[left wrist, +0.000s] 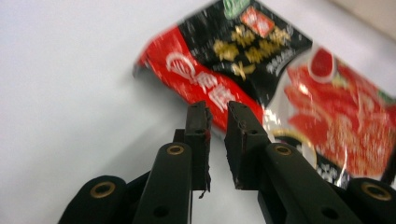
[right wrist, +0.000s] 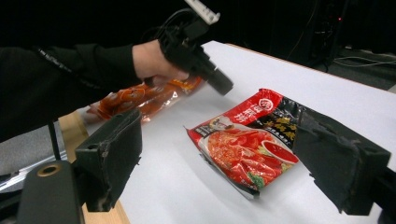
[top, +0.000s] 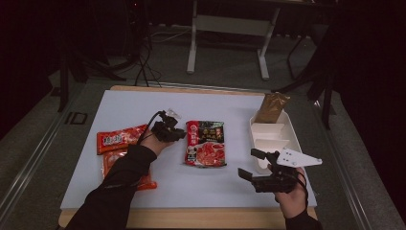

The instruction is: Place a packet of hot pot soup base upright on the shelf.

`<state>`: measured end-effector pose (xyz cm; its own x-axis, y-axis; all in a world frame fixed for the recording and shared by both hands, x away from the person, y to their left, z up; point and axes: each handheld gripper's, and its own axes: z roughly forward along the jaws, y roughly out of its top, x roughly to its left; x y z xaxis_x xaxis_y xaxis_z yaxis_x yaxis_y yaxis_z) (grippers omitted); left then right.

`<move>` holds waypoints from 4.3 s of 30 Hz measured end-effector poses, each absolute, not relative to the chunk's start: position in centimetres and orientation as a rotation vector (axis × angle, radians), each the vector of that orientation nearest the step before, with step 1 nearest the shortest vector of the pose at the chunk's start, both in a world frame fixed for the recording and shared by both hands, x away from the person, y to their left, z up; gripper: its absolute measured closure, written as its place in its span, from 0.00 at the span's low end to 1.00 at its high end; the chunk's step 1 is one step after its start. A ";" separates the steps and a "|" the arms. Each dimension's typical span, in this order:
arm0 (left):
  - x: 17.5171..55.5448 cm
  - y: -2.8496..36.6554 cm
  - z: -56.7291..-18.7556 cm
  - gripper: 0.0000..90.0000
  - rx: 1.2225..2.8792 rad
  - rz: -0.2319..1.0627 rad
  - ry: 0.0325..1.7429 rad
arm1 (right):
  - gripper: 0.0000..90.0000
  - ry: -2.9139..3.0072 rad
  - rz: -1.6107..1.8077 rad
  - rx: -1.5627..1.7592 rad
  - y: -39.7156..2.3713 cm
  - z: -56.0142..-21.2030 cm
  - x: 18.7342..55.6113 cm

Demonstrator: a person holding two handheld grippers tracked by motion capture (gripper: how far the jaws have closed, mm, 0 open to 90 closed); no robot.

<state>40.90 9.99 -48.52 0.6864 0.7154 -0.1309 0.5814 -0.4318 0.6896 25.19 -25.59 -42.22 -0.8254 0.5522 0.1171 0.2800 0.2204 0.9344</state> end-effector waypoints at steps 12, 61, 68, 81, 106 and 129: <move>43.9 8.8 -48.8 0.67 2.123 0.291 1.064 | 0.17 2.263 1.644 0.794 -25.7 -42.5 25.1; 45.3 5.9 -50.2 0.97 2.076 0.218 1.156 | 0.17 2.287 1.640 0.781 -25.4 -43.0 25.3; 43.7 6.1 -48.3 0.97 2.055 0.228 1.092 | 0.19 2.238 1.622 0.788 -25.9 -42.4 25.3; 41.2 6.3 -46.4 0.97 1.967 0.238 1.007 | 0.17 2.147 1.490 0.773 -26.5 -41.4 25.2; 35.9 7.1 -41.7 0.97 1.858 0.280 0.776 | 0.14 2.144 1.488 0.901 -26.9 -41.0 25.3; 34.3 7.9 -40.8 0.97 1.667 0.128 0.665 | 0.25 2.156 1.529 0.910 -26.4 -39.9 27.5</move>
<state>34.33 7.93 -40.85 0.8264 0.4889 -0.2793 0.3508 -0.0590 0.9346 27.47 -26.45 -39.85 -0.7350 0.6729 0.0832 0.3013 0.2141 0.9292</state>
